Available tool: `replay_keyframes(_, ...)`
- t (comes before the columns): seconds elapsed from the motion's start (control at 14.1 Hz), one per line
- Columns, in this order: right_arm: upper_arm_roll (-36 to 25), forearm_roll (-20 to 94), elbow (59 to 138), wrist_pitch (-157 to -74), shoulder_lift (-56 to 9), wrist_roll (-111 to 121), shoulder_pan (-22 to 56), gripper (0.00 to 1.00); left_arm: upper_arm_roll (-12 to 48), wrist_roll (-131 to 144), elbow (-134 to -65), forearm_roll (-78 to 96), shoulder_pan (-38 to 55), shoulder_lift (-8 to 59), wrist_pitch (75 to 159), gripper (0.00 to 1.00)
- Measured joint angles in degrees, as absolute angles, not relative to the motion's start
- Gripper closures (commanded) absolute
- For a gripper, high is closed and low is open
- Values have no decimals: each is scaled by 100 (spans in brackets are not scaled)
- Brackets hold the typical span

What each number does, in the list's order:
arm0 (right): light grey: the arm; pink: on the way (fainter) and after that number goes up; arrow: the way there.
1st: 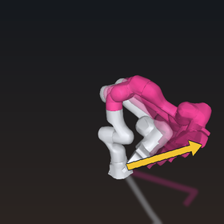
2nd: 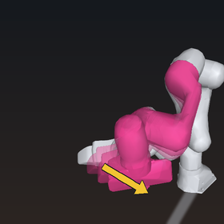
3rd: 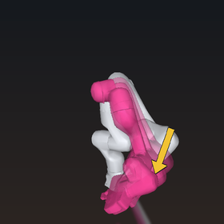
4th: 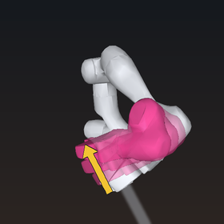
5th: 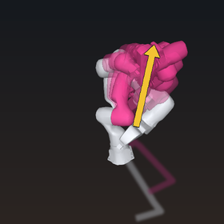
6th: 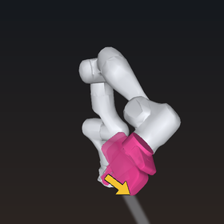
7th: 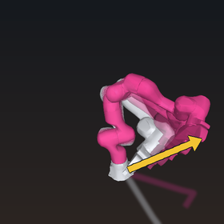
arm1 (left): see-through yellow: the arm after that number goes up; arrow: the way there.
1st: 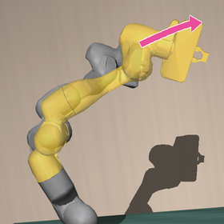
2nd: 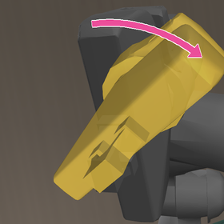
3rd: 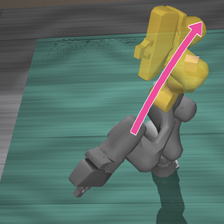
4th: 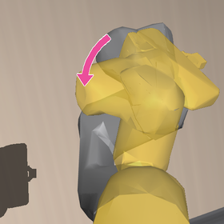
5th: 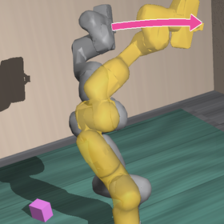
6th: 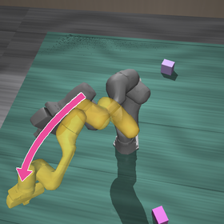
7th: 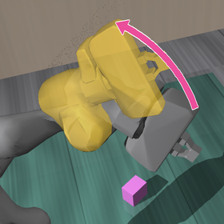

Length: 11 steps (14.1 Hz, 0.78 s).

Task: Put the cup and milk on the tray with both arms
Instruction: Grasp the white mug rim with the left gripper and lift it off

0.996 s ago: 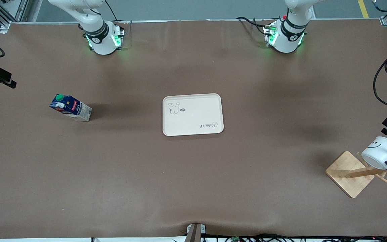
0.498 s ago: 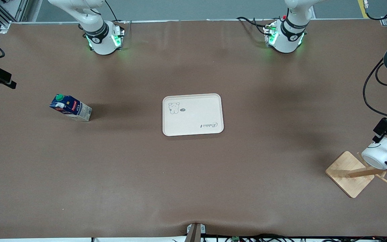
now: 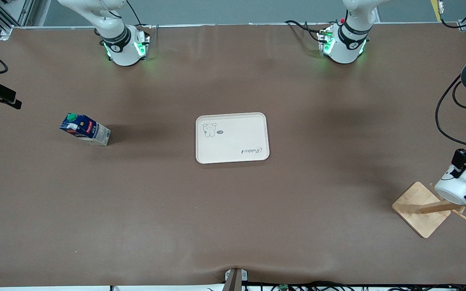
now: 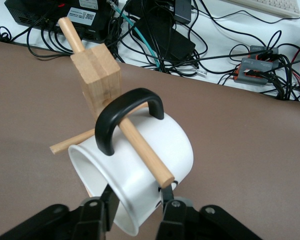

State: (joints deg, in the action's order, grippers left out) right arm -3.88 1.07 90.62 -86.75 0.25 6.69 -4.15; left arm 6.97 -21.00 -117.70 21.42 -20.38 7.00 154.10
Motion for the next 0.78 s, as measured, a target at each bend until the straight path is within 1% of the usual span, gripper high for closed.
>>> replay_keyframes(0.28, -394, 107, 9060, -8684, -40, 670, -426, 0, 757, -2109, -11727, 2181, -2034, 680, 15406, 100)
replay_keyframes(0.57, -382, 108, 9062, -8686, -76, 676, -425, 0, 979, -1854, -11703, 2289, -2041, 640, 15422, 100)
replay_keyframes(0.78, -381, 108, 9062, -8687, -142, 677, -425, 0, 1047, -1754, -11744, 2289, -2055, 505, 15257, 100)
